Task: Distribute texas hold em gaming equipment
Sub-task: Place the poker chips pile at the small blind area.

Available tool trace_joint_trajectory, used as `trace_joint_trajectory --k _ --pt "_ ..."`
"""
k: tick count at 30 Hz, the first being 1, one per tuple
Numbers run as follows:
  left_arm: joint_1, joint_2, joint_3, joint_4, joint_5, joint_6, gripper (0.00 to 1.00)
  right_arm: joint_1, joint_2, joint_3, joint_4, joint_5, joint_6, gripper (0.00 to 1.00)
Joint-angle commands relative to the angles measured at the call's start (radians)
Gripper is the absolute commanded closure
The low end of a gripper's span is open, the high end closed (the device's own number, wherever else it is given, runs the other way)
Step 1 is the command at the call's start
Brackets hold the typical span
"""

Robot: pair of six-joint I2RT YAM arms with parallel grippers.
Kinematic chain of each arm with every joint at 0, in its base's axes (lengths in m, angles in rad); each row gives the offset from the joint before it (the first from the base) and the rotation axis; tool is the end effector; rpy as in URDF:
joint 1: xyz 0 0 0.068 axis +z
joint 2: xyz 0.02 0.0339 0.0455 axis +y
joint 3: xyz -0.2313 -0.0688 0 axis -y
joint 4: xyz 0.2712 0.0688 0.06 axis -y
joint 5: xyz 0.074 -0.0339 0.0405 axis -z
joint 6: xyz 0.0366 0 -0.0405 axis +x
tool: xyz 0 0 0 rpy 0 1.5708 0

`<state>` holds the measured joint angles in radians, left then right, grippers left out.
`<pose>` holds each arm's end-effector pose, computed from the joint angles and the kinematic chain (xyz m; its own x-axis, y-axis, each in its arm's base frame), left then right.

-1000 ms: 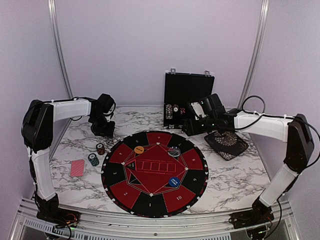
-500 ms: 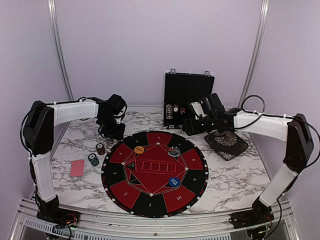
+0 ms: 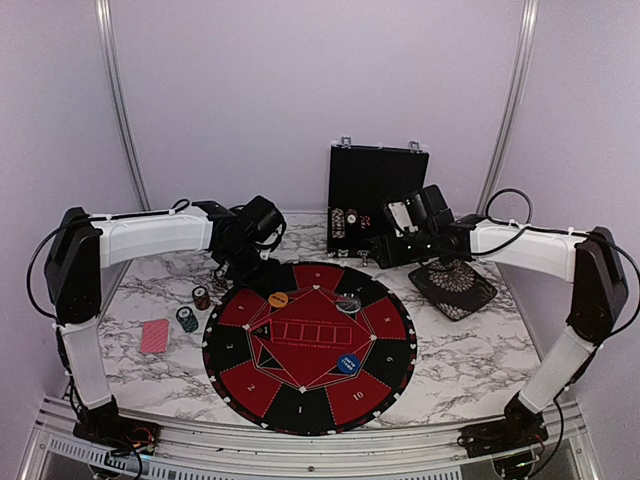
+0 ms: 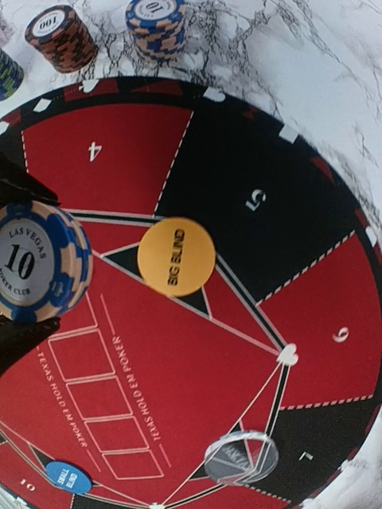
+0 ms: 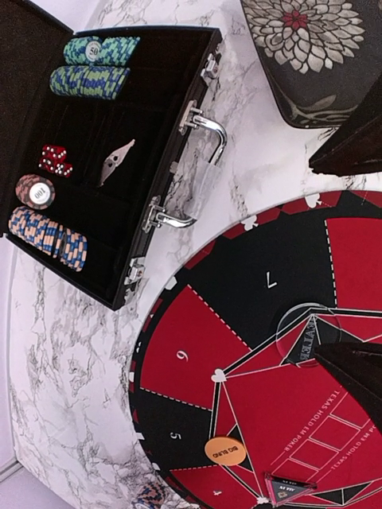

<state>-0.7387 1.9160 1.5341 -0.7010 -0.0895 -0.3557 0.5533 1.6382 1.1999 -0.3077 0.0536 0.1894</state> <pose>0.3157 -0.2831 0.1882 -0.8350 0.2913 -0.4669 0.3722 0.9239 -0.0892 0.3310 0.2021 0.2085 -0.6596 -0.1864 -0.7281 -0.3738 0.9218 0.1026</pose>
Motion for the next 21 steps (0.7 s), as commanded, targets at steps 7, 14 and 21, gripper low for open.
trace_joint_trajectory --k 7,14,21 --pt "-0.188 -0.043 -0.080 0.045 -0.008 -0.120 0.69 -0.013 -0.015 0.028 -0.012 0.019 -0.006 0.31" --pt "-0.326 -0.034 -0.110 0.092 -0.017 -0.181 0.69 -0.025 -0.028 0.025 -0.010 0.035 -0.013 0.31" --pt "-0.438 0.028 -0.095 0.124 -0.014 -0.224 0.69 -0.030 -0.053 0.017 -0.008 0.046 -0.017 0.31"
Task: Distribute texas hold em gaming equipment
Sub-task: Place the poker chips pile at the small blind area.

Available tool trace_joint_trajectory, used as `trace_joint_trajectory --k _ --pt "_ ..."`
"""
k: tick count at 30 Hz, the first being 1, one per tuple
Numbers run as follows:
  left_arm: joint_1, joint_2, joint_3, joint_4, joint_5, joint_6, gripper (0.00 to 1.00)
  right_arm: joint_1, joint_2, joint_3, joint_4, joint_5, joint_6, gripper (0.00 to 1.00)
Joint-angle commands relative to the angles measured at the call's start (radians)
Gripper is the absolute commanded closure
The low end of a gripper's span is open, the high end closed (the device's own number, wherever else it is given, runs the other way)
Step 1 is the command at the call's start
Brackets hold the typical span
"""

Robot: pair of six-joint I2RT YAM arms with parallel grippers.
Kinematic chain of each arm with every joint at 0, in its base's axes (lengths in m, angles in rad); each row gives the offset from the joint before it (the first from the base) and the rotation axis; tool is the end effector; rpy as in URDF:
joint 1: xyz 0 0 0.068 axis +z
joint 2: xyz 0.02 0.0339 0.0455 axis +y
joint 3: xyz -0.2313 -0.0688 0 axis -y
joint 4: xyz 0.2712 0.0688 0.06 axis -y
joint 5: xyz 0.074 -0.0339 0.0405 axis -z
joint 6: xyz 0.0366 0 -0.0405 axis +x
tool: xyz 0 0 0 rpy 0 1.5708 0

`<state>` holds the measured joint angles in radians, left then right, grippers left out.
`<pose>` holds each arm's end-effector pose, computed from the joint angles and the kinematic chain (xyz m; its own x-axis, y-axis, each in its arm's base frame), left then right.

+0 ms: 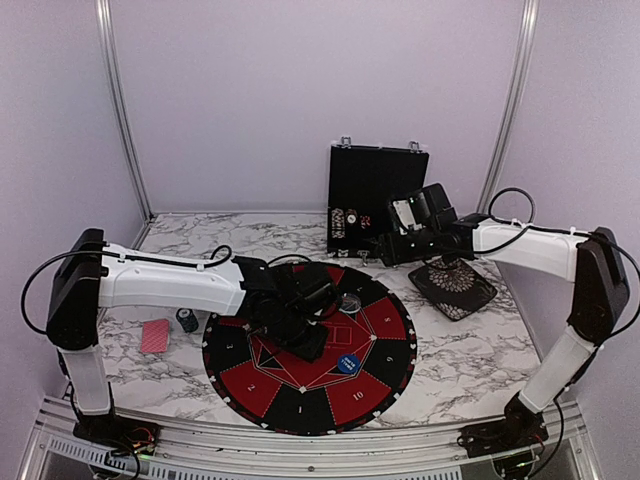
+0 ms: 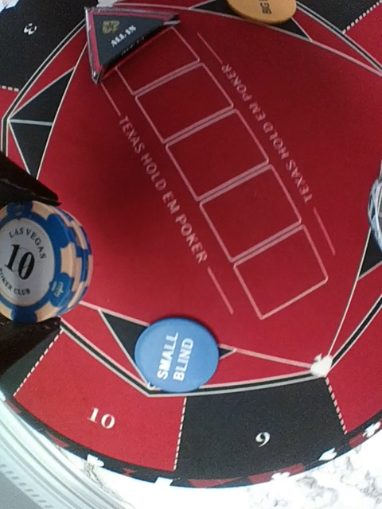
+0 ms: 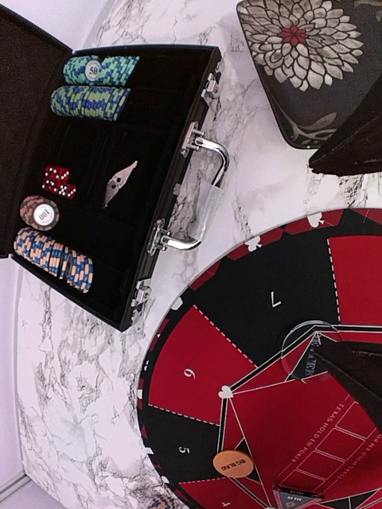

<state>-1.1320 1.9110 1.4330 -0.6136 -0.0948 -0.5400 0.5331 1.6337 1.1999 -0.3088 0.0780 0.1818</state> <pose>0.1801 -0.3756 0.1621 -0.7772 0.4512 -0.4386 0.5632 0.8097 -0.1650 0.3350 0.1943 0.2101 -0.6554 -0.1775 -0.7341 -0.3444 0.9353 0.0814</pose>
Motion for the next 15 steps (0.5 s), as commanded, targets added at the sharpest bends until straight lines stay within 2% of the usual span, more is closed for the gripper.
trace_joint_trajectory --k 1,15 --pt "-0.060 0.042 0.013 0.037 -0.009 -0.043 0.69 -0.010 -0.050 0.015 -0.007 0.023 -0.010 0.31" --pt "-0.187 0.141 0.071 0.051 -0.037 -0.077 0.69 -0.010 -0.075 0.007 -0.007 0.035 -0.016 0.31"
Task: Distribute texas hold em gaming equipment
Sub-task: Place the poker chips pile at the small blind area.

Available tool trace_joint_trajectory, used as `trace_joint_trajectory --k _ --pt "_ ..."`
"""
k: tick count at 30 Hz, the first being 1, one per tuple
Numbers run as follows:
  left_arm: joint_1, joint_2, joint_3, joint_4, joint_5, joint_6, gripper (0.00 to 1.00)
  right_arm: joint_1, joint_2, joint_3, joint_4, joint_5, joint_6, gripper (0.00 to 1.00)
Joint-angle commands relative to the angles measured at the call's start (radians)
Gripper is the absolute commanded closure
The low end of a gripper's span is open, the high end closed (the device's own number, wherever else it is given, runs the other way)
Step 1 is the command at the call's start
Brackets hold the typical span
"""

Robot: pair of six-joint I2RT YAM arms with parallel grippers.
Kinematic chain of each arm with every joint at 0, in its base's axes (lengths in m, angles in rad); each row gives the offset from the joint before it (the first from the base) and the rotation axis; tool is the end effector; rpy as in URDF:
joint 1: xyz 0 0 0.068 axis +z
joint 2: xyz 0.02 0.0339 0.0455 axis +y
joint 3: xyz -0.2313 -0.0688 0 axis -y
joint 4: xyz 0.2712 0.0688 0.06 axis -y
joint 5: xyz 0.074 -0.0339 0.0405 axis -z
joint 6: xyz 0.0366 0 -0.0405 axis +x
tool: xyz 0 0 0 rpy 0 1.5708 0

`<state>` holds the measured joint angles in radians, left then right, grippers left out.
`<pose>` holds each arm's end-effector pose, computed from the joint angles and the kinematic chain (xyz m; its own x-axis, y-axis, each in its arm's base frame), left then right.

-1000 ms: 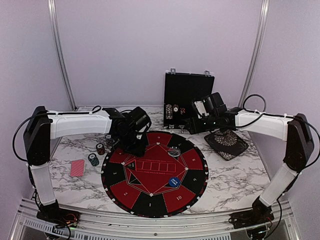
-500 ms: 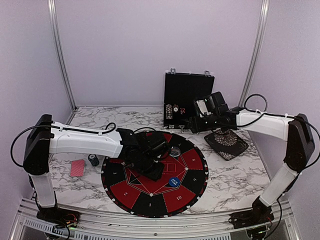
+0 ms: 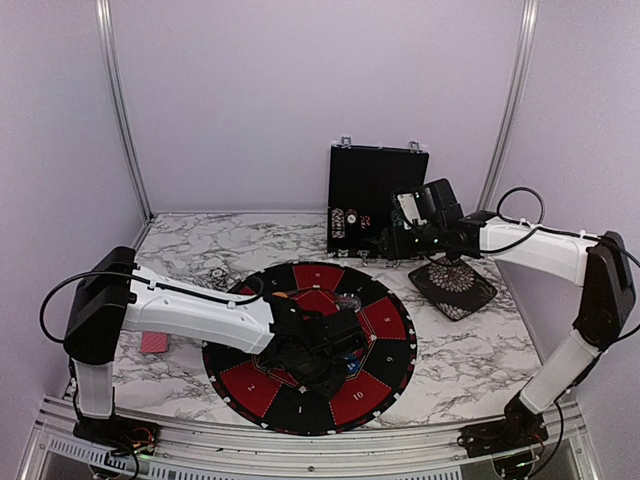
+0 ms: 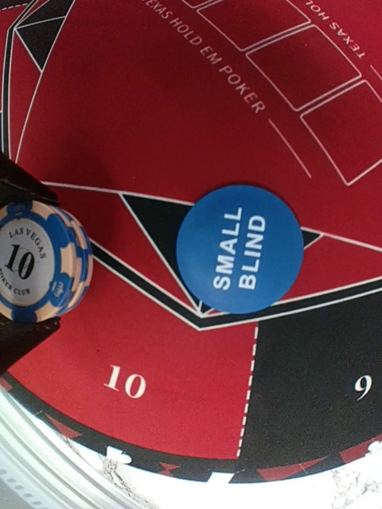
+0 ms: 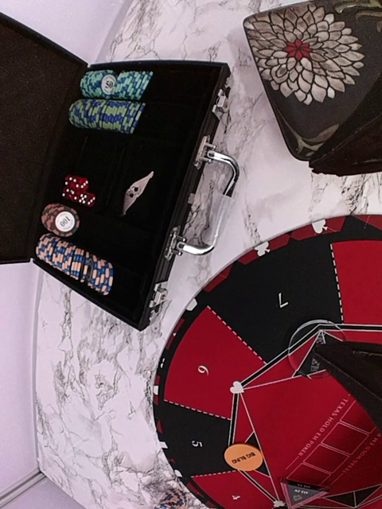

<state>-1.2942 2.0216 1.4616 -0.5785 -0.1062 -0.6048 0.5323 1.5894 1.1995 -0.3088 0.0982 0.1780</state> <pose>0.1208 -0.4113 0.1282 -0.7410 0.5399 -0.3994 0.6359 0.7552 -0.1590 0.3314 0.1910 0.2261 -0.6234 -0.1627 -0.7647 -0.3353 0.9392 0.0735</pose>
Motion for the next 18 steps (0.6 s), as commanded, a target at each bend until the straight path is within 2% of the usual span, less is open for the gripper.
trace_joint_trajectory --k 1,18 --pt "-0.030 0.034 0.046 0.015 -0.029 -0.013 0.69 -0.009 -0.032 0.006 -0.006 0.015 -0.011 0.31" --pt "-0.057 0.104 0.082 0.014 -0.039 0.023 0.68 -0.010 -0.037 0.005 -0.005 0.002 -0.011 0.31"
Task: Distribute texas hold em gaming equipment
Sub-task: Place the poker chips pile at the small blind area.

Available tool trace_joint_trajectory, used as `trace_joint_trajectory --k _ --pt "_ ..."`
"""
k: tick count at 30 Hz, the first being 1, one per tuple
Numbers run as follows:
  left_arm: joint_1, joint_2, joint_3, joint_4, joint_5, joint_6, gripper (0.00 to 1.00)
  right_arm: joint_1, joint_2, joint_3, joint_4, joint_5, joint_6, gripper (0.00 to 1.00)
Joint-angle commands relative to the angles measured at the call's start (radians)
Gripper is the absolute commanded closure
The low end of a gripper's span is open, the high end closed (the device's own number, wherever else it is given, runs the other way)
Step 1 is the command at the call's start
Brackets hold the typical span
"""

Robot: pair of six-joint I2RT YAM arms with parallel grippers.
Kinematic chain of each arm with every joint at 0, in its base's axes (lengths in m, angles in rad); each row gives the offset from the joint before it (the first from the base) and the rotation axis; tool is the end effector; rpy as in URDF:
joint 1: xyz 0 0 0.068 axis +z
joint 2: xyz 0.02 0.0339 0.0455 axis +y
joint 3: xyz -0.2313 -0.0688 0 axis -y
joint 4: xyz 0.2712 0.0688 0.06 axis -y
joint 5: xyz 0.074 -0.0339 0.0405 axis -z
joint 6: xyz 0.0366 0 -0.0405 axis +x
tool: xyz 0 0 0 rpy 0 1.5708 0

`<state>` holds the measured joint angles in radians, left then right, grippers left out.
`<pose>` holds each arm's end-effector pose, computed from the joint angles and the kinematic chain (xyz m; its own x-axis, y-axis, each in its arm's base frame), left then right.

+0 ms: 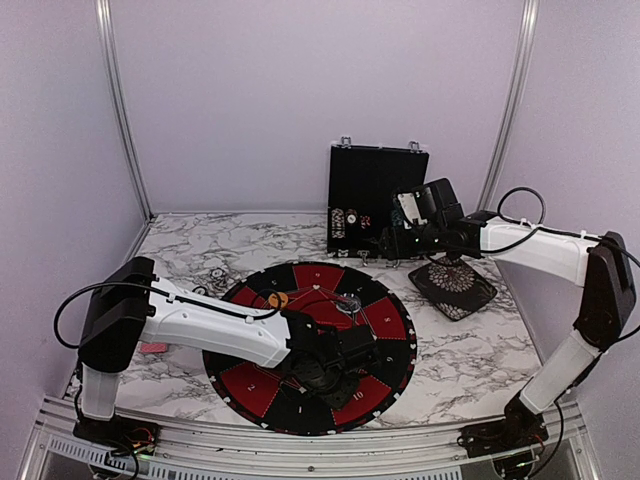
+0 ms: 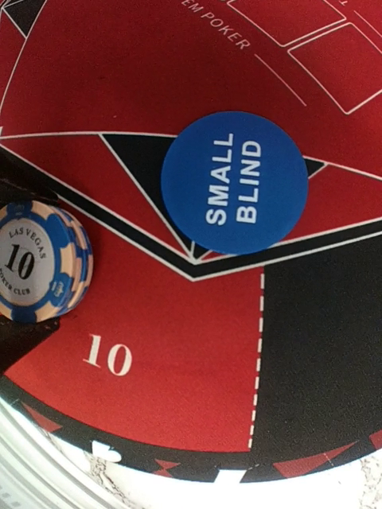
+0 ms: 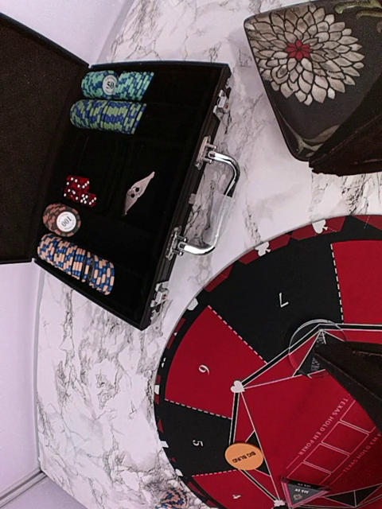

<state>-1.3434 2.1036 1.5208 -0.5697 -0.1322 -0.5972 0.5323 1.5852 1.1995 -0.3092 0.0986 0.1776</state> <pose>0.1043 -0.4293 0.1128 -0.7066 0.5812 -0.4036 0.6728 0.7285 -0.1288 0.3310 0.1908 0.2276 -0.6208 -0.1616 -0.7672 -0.3355 0.9392 0.0737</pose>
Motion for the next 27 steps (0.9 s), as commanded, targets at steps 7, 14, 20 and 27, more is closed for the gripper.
trace_joint_trajectory --k 7,14,20,27 --pt "-0.008 0.034 0.023 0.006 -0.009 0.024 0.67 -0.009 -0.028 0.006 -0.005 0.000 -0.012 0.31" --pt "-0.010 0.035 0.016 0.005 -0.004 0.019 0.60 -0.009 -0.025 0.009 -0.006 0.000 -0.012 0.31" --pt "-0.012 0.038 0.018 0.006 -0.001 0.021 0.53 -0.009 -0.026 0.008 -0.008 -0.001 -0.013 0.31" --pt "-0.012 0.039 0.019 0.005 -0.002 0.024 0.49 -0.010 -0.026 0.010 -0.012 -0.002 -0.015 0.31"
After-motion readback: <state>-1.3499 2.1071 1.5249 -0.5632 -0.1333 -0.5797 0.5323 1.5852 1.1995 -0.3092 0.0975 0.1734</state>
